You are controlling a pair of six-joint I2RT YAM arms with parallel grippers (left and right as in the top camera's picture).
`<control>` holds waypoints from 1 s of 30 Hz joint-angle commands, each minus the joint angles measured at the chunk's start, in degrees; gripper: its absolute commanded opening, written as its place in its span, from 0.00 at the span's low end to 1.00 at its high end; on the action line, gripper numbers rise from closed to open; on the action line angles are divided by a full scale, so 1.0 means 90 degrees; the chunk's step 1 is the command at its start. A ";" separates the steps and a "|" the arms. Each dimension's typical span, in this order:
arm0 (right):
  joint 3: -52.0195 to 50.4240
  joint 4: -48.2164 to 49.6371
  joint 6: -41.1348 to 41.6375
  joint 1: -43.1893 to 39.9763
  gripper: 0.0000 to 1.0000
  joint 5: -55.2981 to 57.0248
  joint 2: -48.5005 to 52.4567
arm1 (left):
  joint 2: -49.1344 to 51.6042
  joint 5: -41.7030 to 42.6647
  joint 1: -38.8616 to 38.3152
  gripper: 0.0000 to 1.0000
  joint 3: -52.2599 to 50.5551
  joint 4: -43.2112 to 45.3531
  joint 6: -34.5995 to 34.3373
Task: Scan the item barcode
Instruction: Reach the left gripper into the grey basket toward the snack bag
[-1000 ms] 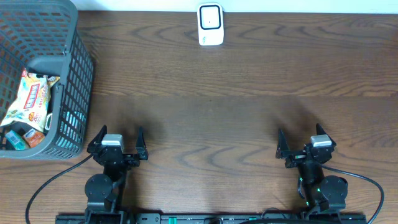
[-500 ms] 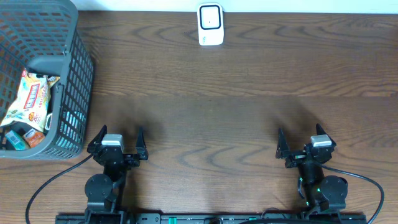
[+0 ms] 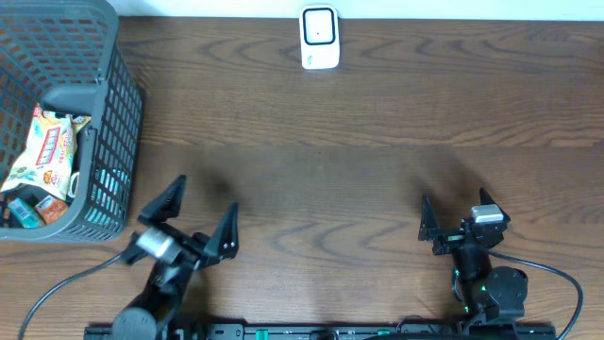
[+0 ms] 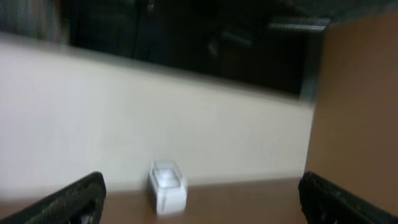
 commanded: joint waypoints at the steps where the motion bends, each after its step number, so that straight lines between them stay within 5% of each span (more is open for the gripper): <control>1: -0.0010 -0.0027 -0.0070 0.0049 0.99 0.0027 -0.0032 | 0.0165 -0.0748 0.0024 0.98 0.0908 0.0389 -0.0214; 7: -0.0010 -0.0027 -0.0070 0.0049 0.99 0.0027 -0.0032 | 0.1712 -0.1579 0.0046 0.98 0.3575 -0.0821 0.0818; 13: -0.0010 -0.0027 -0.0070 0.0049 0.99 0.0027 -0.0032 | 0.4896 -0.1059 0.0046 0.98 0.8497 -0.6268 0.2429; 16: -0.0010 -0.0027 -0.0070 0.0049 0.99 0.0027 -0.0032 | 0.6598 -0.1234 0.0058 0.98 1.1026 -0.8505 0.2596; 23: -0.0010 -0.0027 -0.0070 0.0049 0.99 0.0027 -0.0032 | 0.8871 -0.4318 0.0396 0.98 1.4110 -1.0380 0.2518; 30: -0.0010 -0.0027 -0.0070 0.0049 0.99 0.0027 -0.0032 | 1.0234 -0.4770 0.2215 0.98 1.4807 -1.0715 0.1360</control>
